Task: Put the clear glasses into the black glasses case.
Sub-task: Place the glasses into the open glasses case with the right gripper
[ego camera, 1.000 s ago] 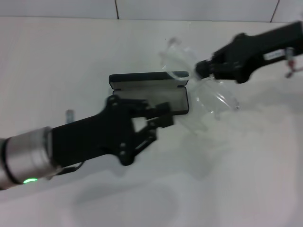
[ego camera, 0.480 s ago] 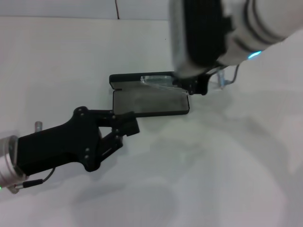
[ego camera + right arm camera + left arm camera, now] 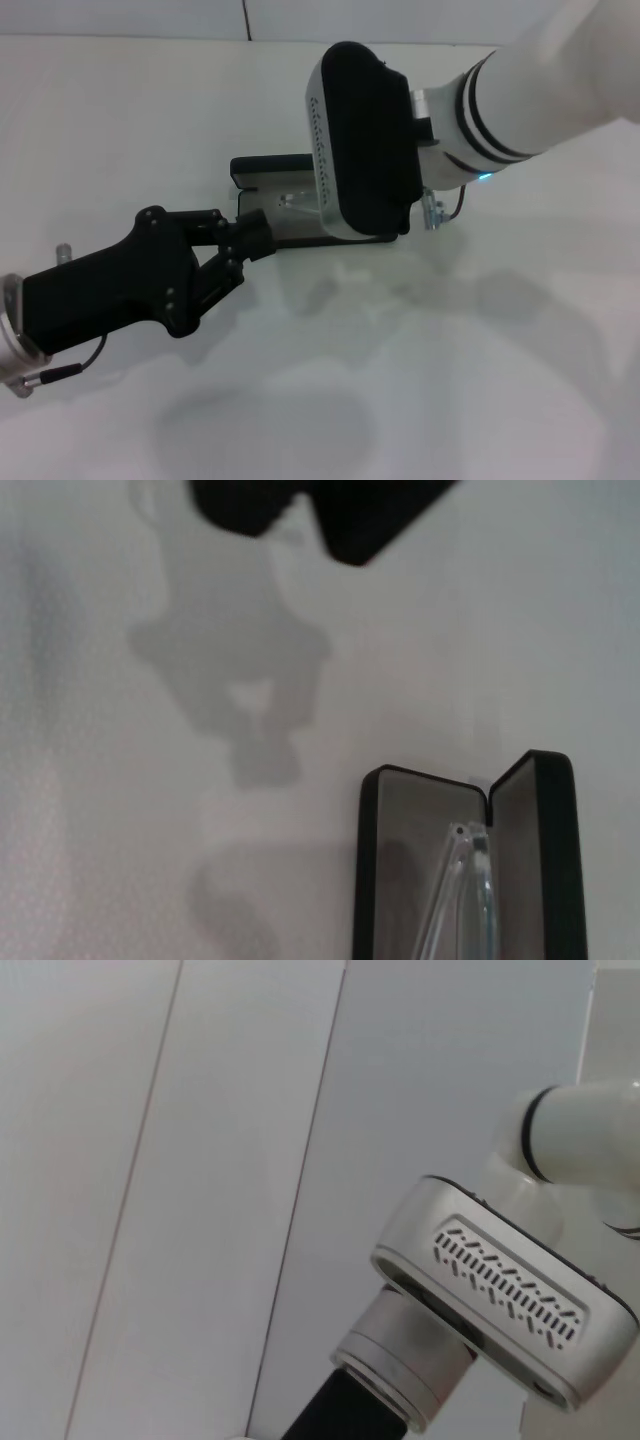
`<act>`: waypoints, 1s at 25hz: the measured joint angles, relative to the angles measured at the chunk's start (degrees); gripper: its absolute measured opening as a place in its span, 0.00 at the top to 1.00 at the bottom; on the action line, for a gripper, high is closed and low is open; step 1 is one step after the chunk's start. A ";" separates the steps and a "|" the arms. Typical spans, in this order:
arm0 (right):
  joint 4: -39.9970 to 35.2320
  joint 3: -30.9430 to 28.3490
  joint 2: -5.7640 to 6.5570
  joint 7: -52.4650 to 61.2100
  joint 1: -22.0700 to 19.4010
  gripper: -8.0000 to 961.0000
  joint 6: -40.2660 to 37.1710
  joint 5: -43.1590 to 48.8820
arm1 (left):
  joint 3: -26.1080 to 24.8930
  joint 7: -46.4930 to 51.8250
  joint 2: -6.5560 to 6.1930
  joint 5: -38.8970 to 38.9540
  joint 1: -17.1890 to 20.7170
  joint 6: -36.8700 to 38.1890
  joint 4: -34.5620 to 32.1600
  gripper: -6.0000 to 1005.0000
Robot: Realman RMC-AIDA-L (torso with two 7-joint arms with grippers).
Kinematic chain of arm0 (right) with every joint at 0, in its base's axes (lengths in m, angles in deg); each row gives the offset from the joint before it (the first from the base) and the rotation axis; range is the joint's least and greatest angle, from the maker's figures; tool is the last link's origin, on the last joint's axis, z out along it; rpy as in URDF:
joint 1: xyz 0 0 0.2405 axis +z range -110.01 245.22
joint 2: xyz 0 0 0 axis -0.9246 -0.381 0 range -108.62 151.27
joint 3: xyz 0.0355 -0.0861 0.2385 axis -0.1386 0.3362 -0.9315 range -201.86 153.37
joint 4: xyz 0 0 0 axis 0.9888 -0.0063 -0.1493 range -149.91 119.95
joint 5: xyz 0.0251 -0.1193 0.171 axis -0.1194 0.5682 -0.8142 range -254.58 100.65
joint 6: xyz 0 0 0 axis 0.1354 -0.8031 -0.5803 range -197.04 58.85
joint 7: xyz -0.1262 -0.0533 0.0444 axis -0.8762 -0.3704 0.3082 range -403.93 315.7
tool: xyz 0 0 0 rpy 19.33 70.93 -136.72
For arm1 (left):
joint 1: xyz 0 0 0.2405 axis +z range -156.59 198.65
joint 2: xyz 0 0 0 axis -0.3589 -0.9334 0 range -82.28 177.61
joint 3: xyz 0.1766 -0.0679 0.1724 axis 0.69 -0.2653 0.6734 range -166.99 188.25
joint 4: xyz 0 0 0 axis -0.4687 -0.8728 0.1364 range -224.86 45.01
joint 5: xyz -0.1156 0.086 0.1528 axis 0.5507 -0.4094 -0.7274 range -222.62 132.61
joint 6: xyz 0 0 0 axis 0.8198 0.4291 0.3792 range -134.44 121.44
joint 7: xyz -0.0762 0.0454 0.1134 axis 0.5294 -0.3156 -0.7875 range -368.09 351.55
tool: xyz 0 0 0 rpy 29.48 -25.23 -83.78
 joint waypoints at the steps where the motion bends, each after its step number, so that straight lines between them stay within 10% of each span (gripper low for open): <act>1: 0.24 0.37 -0.01 0.55 -0.03 0.94 0.57 0.43 | -0.25 0.00 0.06 -0.21 -0.02 -0.01 0.01 0.80; 25: 4.13 7.88 -0.02 2.95 -1.60 0.94 12.46 6.80 | -7.41 -2.48 0.48 -4.78 5.52 3.55 -0.46 0.79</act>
